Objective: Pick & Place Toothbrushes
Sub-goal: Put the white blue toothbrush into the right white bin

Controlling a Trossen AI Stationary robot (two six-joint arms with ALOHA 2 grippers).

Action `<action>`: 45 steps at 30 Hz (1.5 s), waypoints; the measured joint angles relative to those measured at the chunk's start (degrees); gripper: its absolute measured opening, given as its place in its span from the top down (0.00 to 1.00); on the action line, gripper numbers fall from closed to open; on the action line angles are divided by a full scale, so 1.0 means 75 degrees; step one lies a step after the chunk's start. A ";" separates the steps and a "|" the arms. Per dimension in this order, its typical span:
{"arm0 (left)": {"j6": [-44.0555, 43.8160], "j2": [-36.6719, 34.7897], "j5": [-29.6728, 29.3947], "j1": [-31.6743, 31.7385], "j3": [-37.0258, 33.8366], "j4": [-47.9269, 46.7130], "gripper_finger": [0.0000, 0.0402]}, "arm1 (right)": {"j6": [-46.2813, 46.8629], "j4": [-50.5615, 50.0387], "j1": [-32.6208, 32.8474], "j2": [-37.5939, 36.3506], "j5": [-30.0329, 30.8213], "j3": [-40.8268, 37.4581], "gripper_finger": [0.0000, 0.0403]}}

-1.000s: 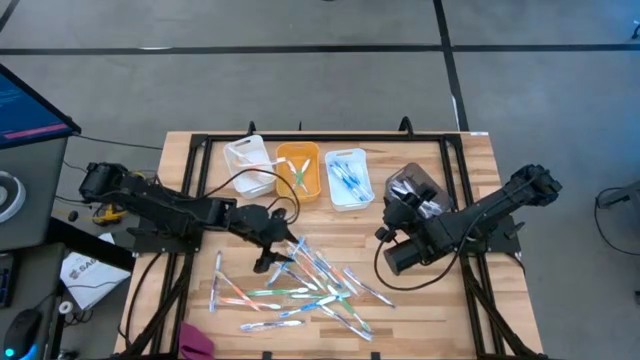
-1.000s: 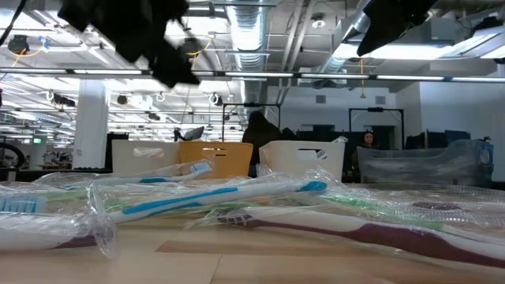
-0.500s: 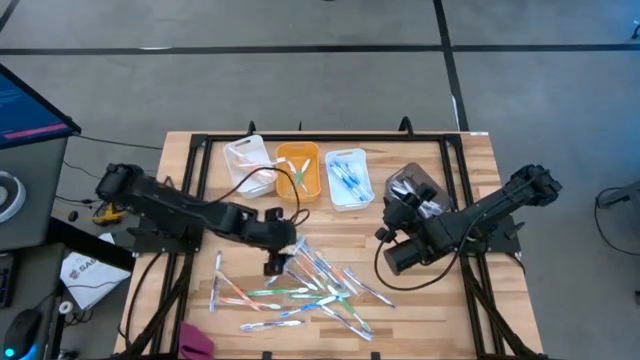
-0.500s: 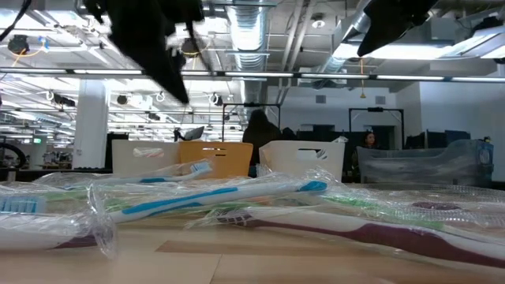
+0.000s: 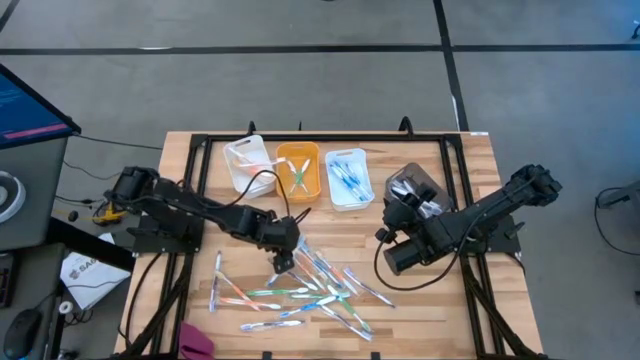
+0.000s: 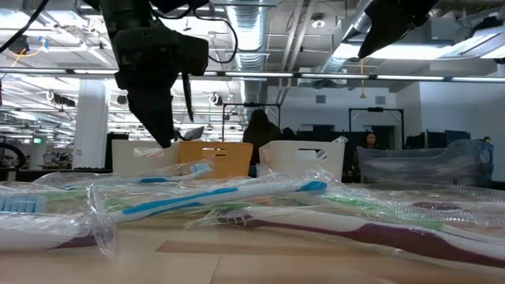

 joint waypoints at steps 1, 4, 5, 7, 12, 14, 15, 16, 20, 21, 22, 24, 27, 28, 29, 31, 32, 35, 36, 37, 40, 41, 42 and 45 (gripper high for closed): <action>-0.0017 0.0008 0.0016 0.0000 0.0000 0.0007 0.38 | 0.0001 -0.0005 0.0001 0.0000 0.0000 0.0000 0.67; -0.0321 0.0136 0.0164 0.0005 0.0000 0.0012 0.38 | 0.0000 -0.0018 0.0002 0.0000 0.0000 0.0000 0.67; -0.0399 0.0200 0.0279 0.0019 0.0000 0.0061 0.38 | 0.0001 -0.0020 0.0001 0.0000 0.0000 0.0000 0.67; -0.0633 0.0365 0.0641 0.0032 0.0000 0.0098 0.38 | 0.0001 -0.0020 0.0001 0.0000 0.0000 0.0000 0.67; -0.1030 0.0754 0.1319 0.0105 0.0000 0.0174 0.38 | 0.0002 -0.0020 0.0008 0.0000 -0.0152 0.0000 0.67; -0.1050 0.0790 0.1421 0.0165 0.0000 0.0257 0.38 | 0.0004 -0.0020 0.0008 0.0000 -0.0249 0.0000 0.67; -0.1050 0.0793 0.1422 0.0196 0.0000 0.0281 0.38 | 0.0003 -0.0020 0.0008 0.0000 -0.0279 0.0000 0.67; -0.1053 0.0793 0.1421 0.0220 0.0000 0.0288 0.38 | 0.0003 -0.0020 0.0008 0.0000 -0.0311 0.0000 0.67; -0.0909 0.0889 0.1437 0.0320 0.0000 0.0330 0.38 | -0.0035 -0.0021 0.0008 0.0000 -0.0329 0.0000 0.67; -0.0814 0.0966 0.1493 0.0362 -0.0010 0.0297 0.38 | -0.0068 -0.0022 0.0008 0.0000 -0.0329 0.0000 0.67; -0.0787 0.1059 0.1624 0.0412 -0.0025 0.0282 0.38 | -0.0073 -0.0025 0.0008 0.0000 -0.0329 0.0000 0.67; -0.0785 0.1270 0.1993 0.0521 -0.0035 0.0299 0.38 | -0.0073 -0.0025 0.0005 0.0000 -0.0332 0.0000 0.67; -0.0773 0.1436 0.2333 0.0644 -0.0005 0.0321 0.38 | -0.0073 -0.0047 0.0005 0.0000 -0.0329 0.0000 0.67; -0.0771 0.1445 0.2366 0.0673 -0.0006 0.0318 0.38 | -0.0073 -0.0047 0.0005 0.0000 -0.0329 0.0000 0.67; -0.0758 0.1447 0.2391 0.0692 -0.0006 0.0317 0.38 | -0.0073 -0.0048 0.0005 0.0000 -0.0329 0.0000 0.67; -0.0720 0.1386 0.2361 0.0714 -0.0024 0.0305 0.40 | -0.0073 -0.0047 0.0005 0.0000 -0.0329 0.0000 0.67; -0.0715 0.1361 0.2335 0.0721 -0.0032 0.0299 0.41 | -0.0073 -0.0047 0.0005 0.0000 -0.0331 0.0000 0.67; -0.0567 0.1203 0.2048 0.0720 -0.0052 0.0218 0.49 | -0.0070 -0.0043 0.0005 0.0000 -0.0329 0.0000 0.68; -0.0495 0.1185 0.2017 0.0720 -0.0050 0.0256 0.52 | -0.0070 -0.0044 0.0005 0.0000 -0.0329 0.0000 0.68; -0.0380 0.1183 0.2004 0.0713 -0.0050 0.0252 0.56 | -0.0070 -0.0033 0.0005 0.0000 -0.0332 0.0000 0.68; -0.0289 0.1183 0.1989 0.0679 -0.0050 0.0245 0.69 | -0.0067 -0.0016 0.0005 0.0000 -0.0351 0.0000 0.68; -0.0287 0.1183 0.1992 0.0679 -0.0050 0.0248 0.73 | -0.0064 -0.0013 0.0005 0.0000 -0.0361 0.0000 0.68; -0.0280 0.1183 0.1992 0.0679 -0.0050 0.0237 0.77 | -0.0064 0.0007 0.0005 0.0000 -0.0362 0.0000 0.68; -0.0176 0.1183 0.1992 0.0679 -0.0050 0.0240 0.92 | -0.0058 0.0041 0.0005 0.0000 -0.0370 0.0000 0.68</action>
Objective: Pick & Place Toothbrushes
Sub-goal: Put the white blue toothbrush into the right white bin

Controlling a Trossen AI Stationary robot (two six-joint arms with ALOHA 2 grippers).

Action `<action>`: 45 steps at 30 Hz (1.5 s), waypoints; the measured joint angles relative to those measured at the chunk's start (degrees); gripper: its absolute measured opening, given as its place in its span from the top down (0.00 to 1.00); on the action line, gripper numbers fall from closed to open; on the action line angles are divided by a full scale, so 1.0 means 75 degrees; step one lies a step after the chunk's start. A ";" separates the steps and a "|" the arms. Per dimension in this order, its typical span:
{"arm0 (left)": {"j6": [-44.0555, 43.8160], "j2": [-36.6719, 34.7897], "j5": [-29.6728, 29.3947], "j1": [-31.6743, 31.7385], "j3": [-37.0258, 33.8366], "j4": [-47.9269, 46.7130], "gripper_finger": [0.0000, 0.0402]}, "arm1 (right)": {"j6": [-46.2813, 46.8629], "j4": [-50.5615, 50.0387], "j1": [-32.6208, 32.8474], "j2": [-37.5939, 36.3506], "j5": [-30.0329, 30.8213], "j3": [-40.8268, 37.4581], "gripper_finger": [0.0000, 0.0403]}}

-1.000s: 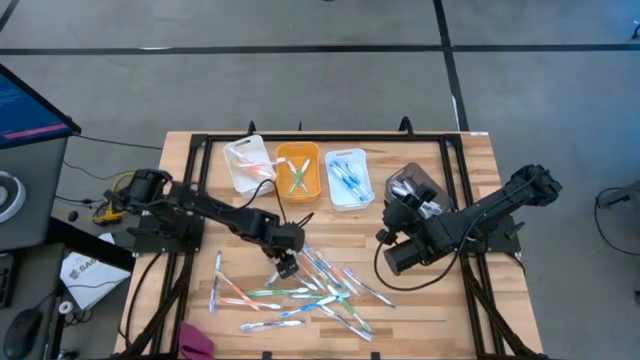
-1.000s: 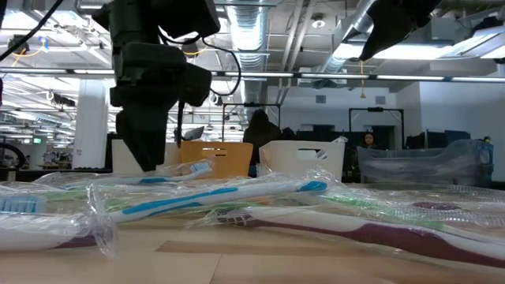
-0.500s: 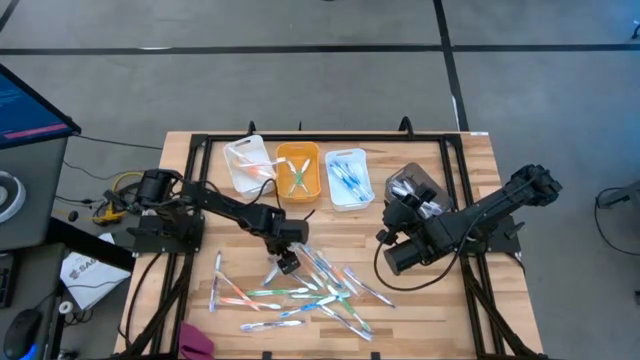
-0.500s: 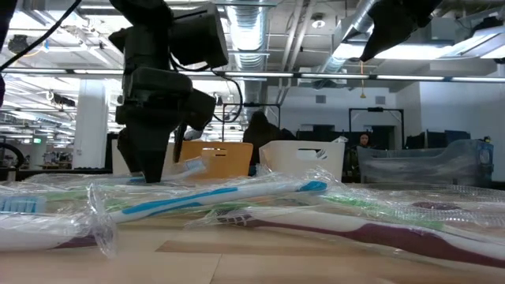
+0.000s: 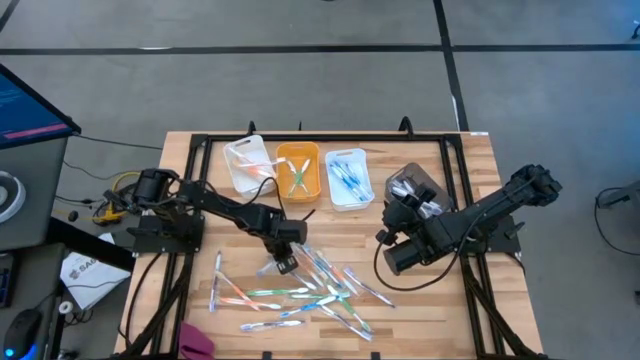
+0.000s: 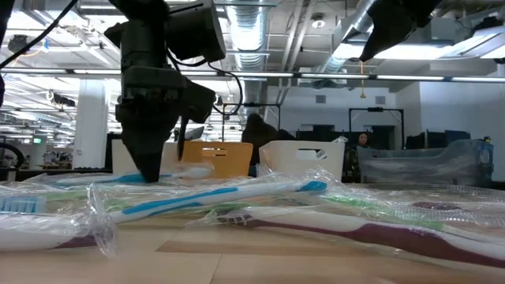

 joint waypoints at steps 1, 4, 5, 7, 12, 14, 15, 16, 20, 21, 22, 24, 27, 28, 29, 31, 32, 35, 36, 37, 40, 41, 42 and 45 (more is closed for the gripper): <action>0.0054 0.0000 0.0000 0.0000 0.0000 0.0001 0.95 | 0.0002 0.0015 0.0000 0.0000 -0.0003 0.0000 0.68; 0.0078 -0.0035 0.0000 0.0000 0.0000 -0.0038 0.95 | 0.0009 0.0029 0.0000 0.0000 -0.0009 0.0000 0.68; 0.0108 -0.0110 -0.0001 0.0000 0.0000 -0.0134 0.95 | 0.0009 0.0029 0.0000 0.0000 -0.0009 0.0000 0.68; 0.0215 -0.0320 -0.0001 0.0000 0.0003 -0.0217 0.94 | 0.0009 0.0050 0.0000 0.0000 -0.0009 0.0000 0.68; 0.0231 -0.1255 -0.0037 -0.0003 0.0013 -0.0440 0.96 | 0.0009 0.0058 0.0000 0.0000 -0.0010 -0.0003 0.68; 0.0289 -0.1745 -0.0193 -0.0003 0.0015 -0.0433 0.96 | 0.0006 0.0058 0.0000 0.0000 -0.0012 -0.0003 0.68; 0.0456 -0.1977 -0.0375 0.0000 0.0020 -0.0372 0.96 | 0.0006 0.0056 0.0000 0.0000 -0.0009 -0.0003 0.68; 0.0739 -0.2220 -0.0588 0.0000 0.0032 -0.0367 0.95 | 0.0006 0.0058 0.0000 0.0000 -0.0009 -0.0003 0.68; 0.2431 -0.2895 -0.1306 0.0003 0.0368 -0.0091 0.96 | 0.0008 0.0109 0.0000 0.0000 -0.0007 -0.0003 0.68; 0.2869 -0.3002 -0.1441 0.0003 0.0469 0.0110 0.96 | 0.0012 0.0136 0.0000 0.0000 -0.0006 -0.0003 0.68; 0.3318 -0.3087 -0.1557 0.0000 0.0531 0.0211 0.96 | 0.0018 0.0185 0.0000 0.0003 -0.0007 -0.0005 0.68; 0.3951 -0.3194 -0.1737 0.0034 0.0626 0.0617 0.96 | 0.0049 0.0413 0.0000 0.0000 -0.0003 -0.0006 0.68; 0.4496 -0.3259 -0.1843 0.0127 0.0638 0.1312 0.96 | -0.0078 0.1039 0.0003 0.0000 0.0000 -0.0006 0.68; 0.4677 -0.3272 -0.1853 0.0141 0.0638 0.1423 0.96 | -0.0156 0.1314 0.0000 0.0002 -0.0003 -0.0006 0.68; 0.4842 -0.3257 -0.1862 0.0143 0.0638 0.1576 0.96 | -0.0226 0.1672 -0.0006 0.0003 -0.0009 -0.0006 0.68; 0.5154 -0.3212 -0.1909 0.0163 0.0637 0.2055 0.96 | -0.0619 0.2276 -0.0006 0.0003 -0.0013 0.0000 0.68; 0.5280 -0.3192 -0.1920 0.0163 0.0625 0.2258 0.96 | -0.0878 0.2556 -0.0006 0.0003 -0.0071 -0.0003 0.68; 0.5634 -0.3088 -0.1900 0.0125 0.0621 0.3042 0.96 | -0.1535 0.3328 -0.0006 0.0003 -0.0401 -0.0006 0.68; 0.5723 -0.3064 -0.1895 0.0125 0.0621 0.3300 0.96 | -0.1726 0.3563 -0.0006 0.0003 -0.0469 -0.0006 0.68; 0.5806 -0.3060 -0.1860 0.0122 0.0618 0.3523 0.96 | -0.1926 0.3753 -0.0006 0.0003 -0.0606 -0.0003 0.68; 0.5829 -0.3023 -0.1550 0.0119 0.0618 0.4212 0.96 | -0.2682 0.4434 0.0010 0.0089 -0.1301 0.0000 0.68; 0.5826 -0.3012 -0.1381 0.0119 0.0618 0.4347 0.96 | -0.2985 0.4667 0.0034 0.0126 -0.1518 0.0000 0.69; 0.5826 -0.3006 -0.1206 0.0119 0.0618 0.4473 0.96 | -0.3282 0.4847 0.0073 0.0137 -0.1691 -0.0015 0.69; 0.5826 -0.3010 -0.0872 0.0119 0.0618 0.4715 0.96 | -0.4082 0.5745 0.0161 0.0235 -0.1969 0.0017 0.70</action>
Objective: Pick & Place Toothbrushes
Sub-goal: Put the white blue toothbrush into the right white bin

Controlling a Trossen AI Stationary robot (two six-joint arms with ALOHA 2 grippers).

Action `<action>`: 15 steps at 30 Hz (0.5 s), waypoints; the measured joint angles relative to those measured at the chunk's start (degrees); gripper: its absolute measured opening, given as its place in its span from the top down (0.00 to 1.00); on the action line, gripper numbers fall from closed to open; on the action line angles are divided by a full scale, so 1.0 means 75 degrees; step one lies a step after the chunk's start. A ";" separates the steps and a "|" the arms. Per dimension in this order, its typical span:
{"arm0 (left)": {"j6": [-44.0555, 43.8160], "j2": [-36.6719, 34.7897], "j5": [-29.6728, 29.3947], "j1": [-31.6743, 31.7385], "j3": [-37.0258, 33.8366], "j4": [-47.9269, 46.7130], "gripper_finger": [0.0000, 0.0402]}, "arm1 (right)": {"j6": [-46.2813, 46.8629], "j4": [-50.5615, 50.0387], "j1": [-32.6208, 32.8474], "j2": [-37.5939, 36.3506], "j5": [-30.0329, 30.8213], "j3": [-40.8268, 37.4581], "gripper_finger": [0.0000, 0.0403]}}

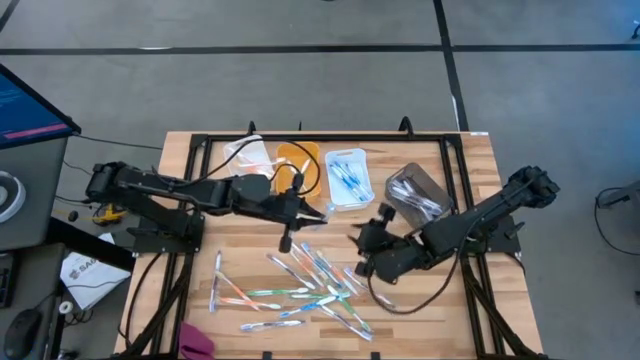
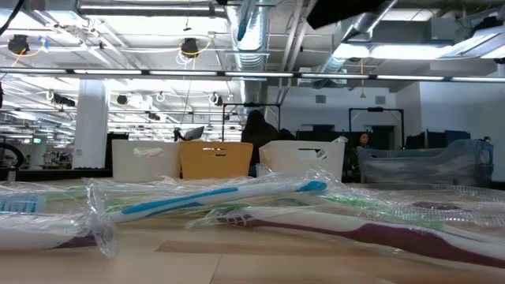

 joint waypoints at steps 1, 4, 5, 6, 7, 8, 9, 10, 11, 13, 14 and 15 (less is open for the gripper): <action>0.0000 0.0000 0.0041 0.0000 0.0000 0.0002 0.95 | -0.0231 0.0194 0.0004 0.0042 -0.0033 -0.0008 0.70; 0.0002 0.0016 0.0169 -0.0029 -0.0006 0.0184 0.95 | -0.0809 0.1047 0.0020 0.0138 -0.0045 -0.0008 0.71; 0.0024 0.0068 0.0183 -0.0047 -0.0003 0.0307 0.95 | -0.1012 0.1369 -0.0012 0.0219 -0.0042 0.0009 0.71; 0.0063 0.0132 0.0183 -0.0050 -0.0003 0.0406 0.95 | -0.1265 0.1565 -0.0040 0.0279 -0.0049 -0.0002 0.71; 0.0142 0.0192 0.0201 -0.0070 -0.0004 0.0411 0.95 | -0.1499 0.1699 -0.0059 0.0348 -0.0065 -0.0031 0.71; 0.0183 0.0258 0.0242 -0.0106 -0.0006 0.0437 0.95 | -0.1673 0.1957 -0.0106 0.0462 -0.0056 -0.0029 0.71; 0.0214 0.0342 0.0262 -0.0133 -0.0006 0.0557 0.95 | -0.1710 0.2168 -0.0164 0.0565 -0.0051 -0.0003 0.71; 0.0224 0.0412 0.0292 -0.0156 -0.0006 0.0636 0.95 | -0.1727 0.2172 -0.0201 0.0620 -0.0056 -0.0011 0.71; 0.0225 0.0479 0.0295 -0.0180 -0.0006 0.0672 0.95 | -0.1732 0.2164 -0.0232 0.0669 -0.0086 -0.0028 0.71; 0.0305 0.0627 0.0294 -0.0230 -0.0006 0.0716 0.95 | -0.1731 0.2297 -0.0326 0.0830 -0.0143 -0.0018 0.71; 0.0375 0.0688 0.0292 -0.0253 -0.0006 0.0744 0.95 | -0.1751 0.2325 -0.0382 0.0897 -0.0193 -0.0020 0.71; 0.0394 0.0732 0.0292 -0.0269 -0.0006 0.0783 0.95 | -0.1813 0.2336 -0.0420 0.0915 -0.0251 -0.0030 0.71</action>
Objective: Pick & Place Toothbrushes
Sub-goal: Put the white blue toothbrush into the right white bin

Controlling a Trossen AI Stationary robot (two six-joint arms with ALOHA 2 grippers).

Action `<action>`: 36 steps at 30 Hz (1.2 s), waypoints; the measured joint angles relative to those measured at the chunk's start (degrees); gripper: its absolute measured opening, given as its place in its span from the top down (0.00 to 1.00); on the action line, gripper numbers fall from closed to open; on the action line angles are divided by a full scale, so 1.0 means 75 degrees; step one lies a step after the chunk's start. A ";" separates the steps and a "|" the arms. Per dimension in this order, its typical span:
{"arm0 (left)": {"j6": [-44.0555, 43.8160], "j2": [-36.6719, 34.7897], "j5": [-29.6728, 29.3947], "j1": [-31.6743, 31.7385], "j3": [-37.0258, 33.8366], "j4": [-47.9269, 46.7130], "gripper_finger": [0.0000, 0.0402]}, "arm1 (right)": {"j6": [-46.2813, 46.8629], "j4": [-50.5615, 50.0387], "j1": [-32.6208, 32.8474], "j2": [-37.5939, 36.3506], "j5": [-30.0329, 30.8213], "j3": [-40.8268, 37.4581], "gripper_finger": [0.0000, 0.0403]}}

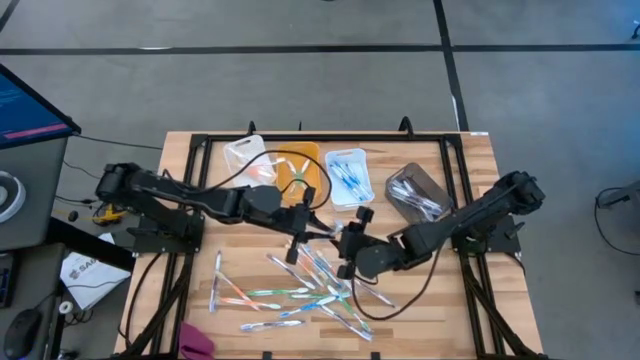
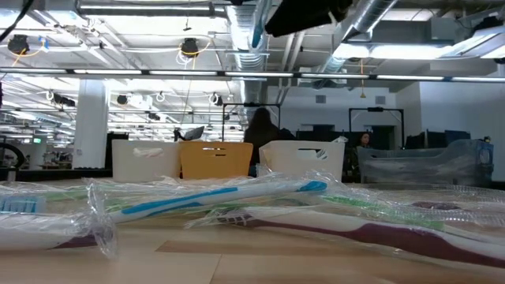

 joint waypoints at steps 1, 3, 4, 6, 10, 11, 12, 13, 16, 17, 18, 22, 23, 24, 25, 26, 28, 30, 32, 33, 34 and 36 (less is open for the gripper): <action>0.0000 0.0050 0.0002 -0.0034 0.0000 0.0061 0.95 | -0.0027 0.0060 -0.0031 -0.0003 -0.0032 -0.0002 0.71; 0.0001 0.0084 0.0004 -0.0044 0.0000 0.0169 0.95 | -0.0036 0.0266 -0.0101 -0.0033 -0.0218 0.0004 0.71; -0.0001 0.0084 0.0004 -0.0060 0.0000 0.0181 0.95 | -0.0036 0.0325 -0.0139 -0.0033 -0.0370 0.0004 0.71; -0.0007 0.0084 0.0013 -0.0081 0.0000 0.0193 0.95 | -0.0038 0.0379 -0.0186 -0.0033 -0.0680 0.0004 0.71; -0.0018 0.0084 0.0071 -0.0089 0.0000 0.0242 0.95 | -0.0131 0.0413 -0.0161 -0.0033 -0.0958 0.0004 0.71; -0.0018 0.0084 0.0066 -0.0089 0.0000 0.0246 0.95 | -0.0154 0.0374 -0.0151 -0.0033 -0.0969 0.0004 0.71; -0.0014 0.0084 0.0049 -0.0086 0.0000 0.0248 0.95 | -0.0165 0.0313 -0.0136 -0.0033 -0.0977 0.0004 0.71; -0.0012 0.0084 0.0007 -0.0085 0.0000 0.0248 0.95 | -0.0173 0.0225 -0.0104 -0.0033 -0.0982 0.0004 0.71; 0.0011 0.0084 -0.0059 -0.0078 0.0000 0.0274 0.95 | -0.0176 -0.0071 0.0029 -0.0047 -0.1034 0.0004 0.71; 0.0011 0.0084 -0.0064 -0.0075 0.0000 0.0271 0.95 | -0.0176 -0.0140 0.0078 -0.0048 -0.1038 0.0004 0.71; 0.0014 0.0084 -0.0062 -0.0075 0.0000 0.0266 0.95 | -0.0182 -0.0181 0.0129 -0.0048 -0.1038 0.0006 0.71; 0.0011 0.0084 -0.0054 -0.0075 0.0000 0.0257 0.95 | -0.0319 -0.0162 0.0215 -0.0054 -0.1023 0.0010 0.71; 0.0011 0.0084 -0.0052 -0.0075 0.0000 0.0250 0.95 | -0.0319 -0.0136 0.0204 -0.0054 -0.1018 0.0010 0.71; 0.0008 0.0084 -0.0049 -0.0075 0.0000 0.0248 0.95 | -0.0319 -0.0099 0.0179 -0.0054 -0.1007 0.0010 0.71; 0.0008 0.0084 -0.0044 -0.0075 0.0000 0.0250 0.95 | -0.0320 -0.0041 0.0147 -0.0054 -0.1003 0.0010 0.71; 0.0008 0.0084 -0.0028 -0.0075 0.0000 0.0250 0.95 | -0.0319 0.0039 0.0104 -0.0054 -0.1000 0.0010 0.71; 0.0008 0.0084 -0.0023 -0.0075 0.0000 0.0250 0.95 | -0.0318 0.0271 -0.0023 -0.0047 -0.1000 0.0010 0.71; 0.0005 0.0084 -0.0024 -0.0075 0.0000 0.0253 0.95 | -0.0316 0.0490 -0.0140 -0.0045 -0.1003 0.0016 0.71; 0.0002 0.0084 -0.0029 -0.0074 0.0000 0.0269 0.95 | -0.0313 0.0611 -0.0227 -0.0042 -0.1000 0.0016 0.71; 0.0002 0.0084 -0.0026 -0.0072 0.0000 0.0274 0.95 | -0.0313 0.0683 -0.0250 -0.0039 -0.1002 0.0016 0.71; -0.0001 0.0084 -0.0024 -0.0074 0.0000 0.0271 0.95 | -0.0317 0.0734 -0.0254 -0.0039 -0.1003 0.0016 0.71; -0.0003 0.0084 -0.0010 -0.0075 0.0000 0.0271 0.95 | -0.0380 0.0825 -0.0251 -0.0039 -0.1006 0.0016 0.71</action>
